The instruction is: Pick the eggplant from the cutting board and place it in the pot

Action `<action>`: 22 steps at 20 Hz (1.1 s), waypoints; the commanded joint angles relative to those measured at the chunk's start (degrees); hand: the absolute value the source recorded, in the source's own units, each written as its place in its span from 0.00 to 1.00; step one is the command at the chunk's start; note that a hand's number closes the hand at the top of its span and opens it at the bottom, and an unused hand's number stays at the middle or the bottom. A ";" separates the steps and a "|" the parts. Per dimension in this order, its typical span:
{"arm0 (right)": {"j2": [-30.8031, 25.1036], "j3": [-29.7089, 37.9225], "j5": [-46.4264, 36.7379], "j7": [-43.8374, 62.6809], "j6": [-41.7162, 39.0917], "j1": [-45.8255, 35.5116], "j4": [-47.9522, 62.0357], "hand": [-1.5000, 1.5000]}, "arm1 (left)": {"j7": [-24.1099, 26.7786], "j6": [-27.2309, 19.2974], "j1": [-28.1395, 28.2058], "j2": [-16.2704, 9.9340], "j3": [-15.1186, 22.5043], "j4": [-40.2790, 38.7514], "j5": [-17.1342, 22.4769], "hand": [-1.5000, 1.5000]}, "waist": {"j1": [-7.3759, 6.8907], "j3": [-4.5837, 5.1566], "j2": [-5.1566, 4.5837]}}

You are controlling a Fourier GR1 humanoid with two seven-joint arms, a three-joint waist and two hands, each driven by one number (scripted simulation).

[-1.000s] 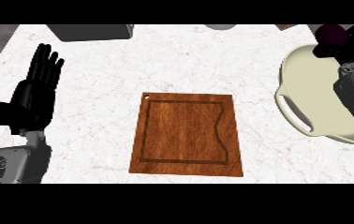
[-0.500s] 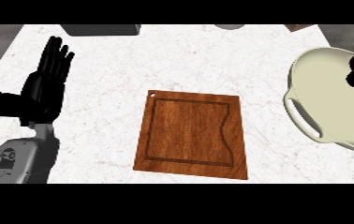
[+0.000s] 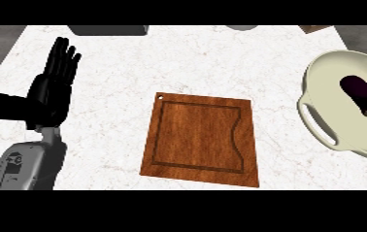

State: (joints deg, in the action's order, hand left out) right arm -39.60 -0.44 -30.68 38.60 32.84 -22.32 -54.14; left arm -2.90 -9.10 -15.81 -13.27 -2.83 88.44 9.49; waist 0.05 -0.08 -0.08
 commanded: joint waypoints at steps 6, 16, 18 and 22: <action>4.45 6.41 4.32 -13.50 8.99 -0.46 -2.55 0.00 | 1.42 1.75 1.61 0.54 -1.04 0.32 0.84 0.50 | -0.10 0.04 0.13; 5.33 18.71 17.02 -17.91 12.53 7.06 -18.02 0.00 | 2.60 2.66 2.80 -0.15 -1.97 -1.27 -0.13 0.50 | 1.00 0.10 0.36; 6.05 22.22 19.11 -22.12 14.92 9.81 -18.49 0.00 | 0.96 0.63 1.75 1.47 -0.35 0.29 -1.51 0.50 | 0.88 0.06 0.27; 7.20 28.57 25.83 -28.86 12.62 16.56 -23.79 0.00 | 1.36 1.37 0.47 1.54 -1.22 -1.37 -1.02 0.50 | 0.86 0.05 0.21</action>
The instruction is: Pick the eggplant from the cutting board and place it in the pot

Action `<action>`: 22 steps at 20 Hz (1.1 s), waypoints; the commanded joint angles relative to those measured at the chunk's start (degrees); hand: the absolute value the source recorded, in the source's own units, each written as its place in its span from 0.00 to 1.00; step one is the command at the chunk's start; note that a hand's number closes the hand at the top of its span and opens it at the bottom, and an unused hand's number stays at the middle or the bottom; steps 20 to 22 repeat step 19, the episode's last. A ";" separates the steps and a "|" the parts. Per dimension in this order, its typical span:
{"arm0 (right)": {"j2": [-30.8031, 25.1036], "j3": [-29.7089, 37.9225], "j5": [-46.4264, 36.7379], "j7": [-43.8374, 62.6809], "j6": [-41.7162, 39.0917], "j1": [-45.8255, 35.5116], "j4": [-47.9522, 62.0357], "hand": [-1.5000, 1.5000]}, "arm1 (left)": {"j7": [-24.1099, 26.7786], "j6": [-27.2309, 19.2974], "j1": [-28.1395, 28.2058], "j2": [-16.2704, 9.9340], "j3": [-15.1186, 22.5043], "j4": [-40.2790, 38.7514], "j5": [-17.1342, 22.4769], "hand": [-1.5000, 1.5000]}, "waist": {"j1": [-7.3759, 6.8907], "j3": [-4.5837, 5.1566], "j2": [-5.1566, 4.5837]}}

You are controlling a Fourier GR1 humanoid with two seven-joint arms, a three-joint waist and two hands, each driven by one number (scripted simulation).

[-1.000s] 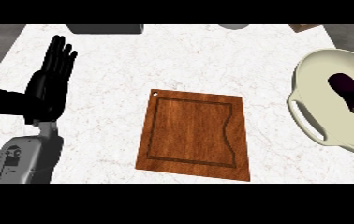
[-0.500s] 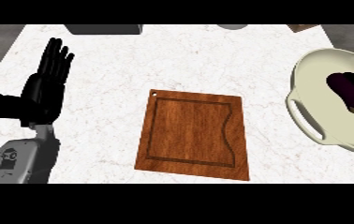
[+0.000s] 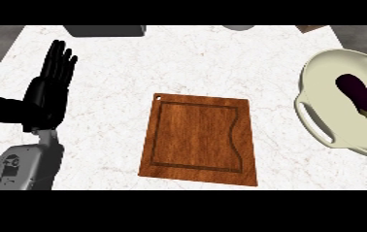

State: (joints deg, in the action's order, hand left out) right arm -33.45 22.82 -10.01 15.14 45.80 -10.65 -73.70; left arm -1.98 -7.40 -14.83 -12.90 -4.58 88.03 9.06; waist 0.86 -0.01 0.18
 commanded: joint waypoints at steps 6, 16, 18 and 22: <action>1.30 15.58 14.82 -13.26 -9.04 15.82 -9.28 0.00 | -0.77 -2.05 0.39 2.68 1.81 2.26 -2.32 0.50 | 0.40 -0.04 0.07; 9.58 26.73 22.29 -24.43 -18.77 27.15 -12.08 0.00 | 0.96 1.39 -0.08 1.25 -1.77 -0.87 -0.52 0.50 | -0.25 0.00 -0.11; 10.52 27.96 22.20 -23.00 -19.73 30.24 -15.38 0.00 | -2.50 0.79 -4.46 0.50 -1.89 -1.94 -0.71 0.50 | 0.00 0.01 -0.13; 7.78 29.72 23.09 -19.26 -21.42 30.58 -15.85 0.00 | 0.41 1.21 1.64 1.78 -0.20 1.23 -2.18 0.50 | -0.35 0.03 -0.10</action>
